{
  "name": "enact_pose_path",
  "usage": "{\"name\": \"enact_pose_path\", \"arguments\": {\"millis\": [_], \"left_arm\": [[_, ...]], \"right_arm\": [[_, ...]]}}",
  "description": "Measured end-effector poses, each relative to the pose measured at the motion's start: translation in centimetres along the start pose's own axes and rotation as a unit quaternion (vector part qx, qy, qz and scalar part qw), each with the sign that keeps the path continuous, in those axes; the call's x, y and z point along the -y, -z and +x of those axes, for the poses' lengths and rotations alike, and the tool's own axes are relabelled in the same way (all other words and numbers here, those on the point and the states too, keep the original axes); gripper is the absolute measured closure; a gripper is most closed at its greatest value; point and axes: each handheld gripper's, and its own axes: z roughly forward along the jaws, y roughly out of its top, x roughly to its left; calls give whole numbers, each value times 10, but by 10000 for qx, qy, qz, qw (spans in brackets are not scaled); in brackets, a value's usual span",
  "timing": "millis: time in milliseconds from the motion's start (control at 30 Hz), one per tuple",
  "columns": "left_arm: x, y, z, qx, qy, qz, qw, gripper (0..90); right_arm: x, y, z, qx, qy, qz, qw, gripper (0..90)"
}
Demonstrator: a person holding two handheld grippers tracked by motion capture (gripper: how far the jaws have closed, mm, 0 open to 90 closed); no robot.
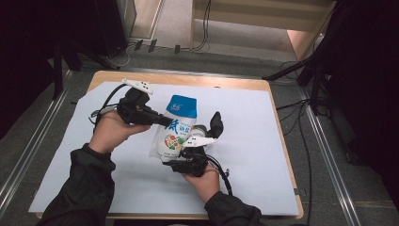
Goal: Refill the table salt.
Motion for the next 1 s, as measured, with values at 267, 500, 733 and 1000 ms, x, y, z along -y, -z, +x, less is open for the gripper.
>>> {"name": "enact_pose_path", "arguments": {"millis": [267,500,733,1000], "left_arm": [[0,3,0,19,5,-120,9999,900],[0,9,0,23,19,-272,9996,900],[0,19,1,-155,21,-384,9991,900],[7,30,14,-550,159,-424,9975,900]], "right_arm": [[-1,1,1,-16,26,-27,10000,572],[-1,1,5,-14,124,34,9999,572],[-3,4,7,-76,163,43,9998,572],[-9,16,4,-115,160,-16,9998,573]]}}
